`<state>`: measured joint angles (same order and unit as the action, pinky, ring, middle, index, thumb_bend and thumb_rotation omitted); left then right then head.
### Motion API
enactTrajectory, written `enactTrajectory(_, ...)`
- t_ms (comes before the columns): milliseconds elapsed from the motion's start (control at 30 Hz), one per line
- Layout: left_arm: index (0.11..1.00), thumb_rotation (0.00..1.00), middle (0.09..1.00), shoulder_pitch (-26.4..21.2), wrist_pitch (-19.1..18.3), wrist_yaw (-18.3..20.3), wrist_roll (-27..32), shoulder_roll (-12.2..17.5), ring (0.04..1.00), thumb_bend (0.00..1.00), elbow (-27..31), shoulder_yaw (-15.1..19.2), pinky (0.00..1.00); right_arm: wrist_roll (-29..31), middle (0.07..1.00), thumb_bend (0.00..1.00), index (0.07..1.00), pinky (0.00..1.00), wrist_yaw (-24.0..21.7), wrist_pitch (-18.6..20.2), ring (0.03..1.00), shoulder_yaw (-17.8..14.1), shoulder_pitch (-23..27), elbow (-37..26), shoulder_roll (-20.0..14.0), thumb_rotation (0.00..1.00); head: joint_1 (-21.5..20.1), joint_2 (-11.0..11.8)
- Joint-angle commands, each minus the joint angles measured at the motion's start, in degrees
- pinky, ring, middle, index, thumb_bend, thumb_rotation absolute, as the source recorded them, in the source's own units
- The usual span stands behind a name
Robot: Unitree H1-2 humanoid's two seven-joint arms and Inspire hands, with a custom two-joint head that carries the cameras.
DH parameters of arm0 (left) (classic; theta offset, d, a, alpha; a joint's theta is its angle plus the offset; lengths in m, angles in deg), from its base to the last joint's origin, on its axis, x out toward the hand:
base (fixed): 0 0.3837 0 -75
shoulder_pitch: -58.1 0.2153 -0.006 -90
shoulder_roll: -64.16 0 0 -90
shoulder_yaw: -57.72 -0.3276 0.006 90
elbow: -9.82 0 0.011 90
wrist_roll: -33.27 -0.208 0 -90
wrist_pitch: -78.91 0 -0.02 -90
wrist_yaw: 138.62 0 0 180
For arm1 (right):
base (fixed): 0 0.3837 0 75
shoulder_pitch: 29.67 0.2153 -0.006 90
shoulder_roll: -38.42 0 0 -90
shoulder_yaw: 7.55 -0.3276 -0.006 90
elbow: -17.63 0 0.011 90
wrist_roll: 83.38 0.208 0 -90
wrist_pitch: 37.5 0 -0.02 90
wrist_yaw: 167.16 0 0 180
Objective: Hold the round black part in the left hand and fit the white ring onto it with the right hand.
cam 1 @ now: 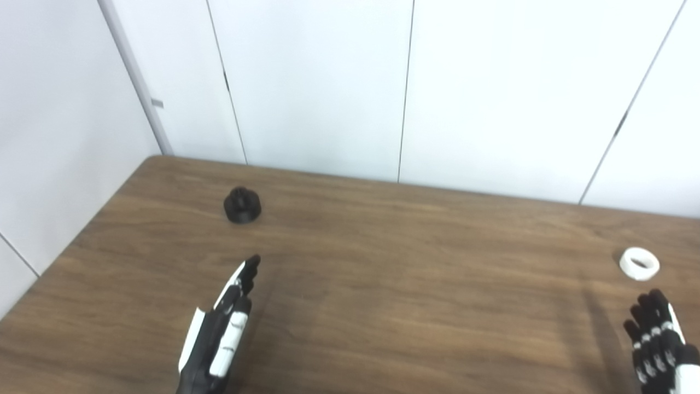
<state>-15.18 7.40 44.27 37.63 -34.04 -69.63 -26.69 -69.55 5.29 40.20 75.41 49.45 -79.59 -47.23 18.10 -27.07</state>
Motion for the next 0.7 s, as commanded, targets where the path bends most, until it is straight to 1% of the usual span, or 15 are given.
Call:
enactTrajectory(0, 0.944, 0.86, 0.976, 0.17, 0.36, -0.52, -0.93, -3.4, 0.99, 0.54, -5.03, -2.06, 1.0, 0.63, 1.0, 0.51, 1.0, 1.0, -1.31, -2.24, 1.0, 0.01, -2.45, 6.58, 0.52, 1.0, 0.08, -0.05)
enactTrajectory(67, 0.946, 0.86, 0.977, 0.18, 0.35, -0.83, -1.35, -3.46, 0.992, 0.55, -5.06, -2.11, 1.0, 0.56, 1.0, 0.51, 1.0, 1.0, -1.42, -2.63, 1.0, -0.02, -2.35, 6.89, 0.49, 1.0, 0.08, -0.05)
enactTrajectory(167, 0.937, 0.85, 0.969, 0.3, -0.62, -1.92, -2.71, -3.86, 0.985, 0.57, -4.67, -1.97, 1.0, 0.51, 1.0, 0.53, 1.0, 1.0, -1.38, -2.78, 1.0, -0.1, -2.33, 7.18, 0.46, 1.0, 0.08, -0.05)
enactTrajectory(233, 0.938, 0.84, 0.972, 0.4, -1.18, -2.18, -2.89, -3.86, 0.988, 0.54, -4.41, -2.1, 1.0, 0.68, 1.0, 0.53, 1.0, 1.0, -1.45, -2.63, 1.0, -0.13, -2.36, 7.1, 0.44, 1.0, 0.08, -0.05)
enactTrajectory(267, 0.938, 0.83, 0.973, 0.44, -1.33, -2.4, -2.87, -3.91, 0.991, 0.53, -4.26, -2.15, 1.0, 0.78, 1.0, 0.52, 1.0, 1.0, -1.49, -2.5, 1.0, -0.14, -2.39, 6.99, 0.42, 1.0, -1.06, -0.42)
enactTrajectory(367, 0.93, 0.67, 0.967, 0.57, -2.51, -3.69, -3.36, -4.31, 0.991, 0.54, -3.28, -2.05, 1.0, 1.19, 1.0, 0.52, 1.0, 1.0, -1.51, -2.06, 1.0, -0.25, -2.47, 6.65, 0.48, 1.0, -1.06, -0.42)
enactTrajectory(400, 0.928, 0.64, 0.965, 0.65, -3.27, -4.58, -4.34, -4.54, 0.99, 0.54, -2.68, -1.81, 1.0, 1.3, 1.0, 0.52, 1.0, 1.0, -1.52, -2.0, 1.0, -0.31, -2.47, 6.66, 0.49, 1.0, -1.06, -0.42)
enactTrajectory(467, 0.913, 0.54, 0.941, 0.86, -4.89, -6.86, -7.67, -4.93, 0.962, 0.57, -1.19, -1.21, 0.98, 1.48, 1.0, 0.51, 1.0, 1.0, -1.49, -1.67, 1.0, -0.43, -2.56, 6.5, 0.47, 1.0, -1.5, -0.72)
enactTrajectory(533, 0.91, 0.46, 0.926, 0.59, -7.55, -8.79, -10.99, -4.51, 0.936, 0.59, 0.9, -0.64, 0.94, 1.51, 1.0, 0.51, 1.0, 1.0, -1.42, -1.2, 1.0, -0.47, -2.68, 6.3, 0.45, 1.0, -1.68, -0.89)
enactTrajectory(567, 0.905, 0.4, 0.922, 0.15, -9.28, -9.67, -12.11, -4.24, 0.929, 0.61, 2.02, -0.2, 0.93, 1.47, 1.0, 0.5, 1.0, 1.0, -1.39, -1.1, 1.0, -0.48, -2.72, 6.25, 0.46, 1.0, -1.68, -0.89)
enactTrajectory(600, 0.897, 0.33, 0.915, -0.43, -10.89, -10.46, -13.11, -3.99, 0.923, 0.64, 3.05, 0.28, 0.93, 1.19, 1.0, 0.49, 1.0, 1.0, -1.23, -0.96, 1.0, -0.47, -2.76, 6.13, 0.5, 1.0, -1.67, -0.94)
enactTrajectory(667, 0.887, 0.23, 0.907, -1.9, -13.7, -11.68, -14.95, -3.04, 0.91, 0.68, 4.69, 1.08, 0.9, 1.13, 1.0, 0.49, 1.0, 1.0, -1.26, -0.89, 1.0, -0.44, -2.78, 6.07, 0.5, 1.0, -1.67, -0.94)
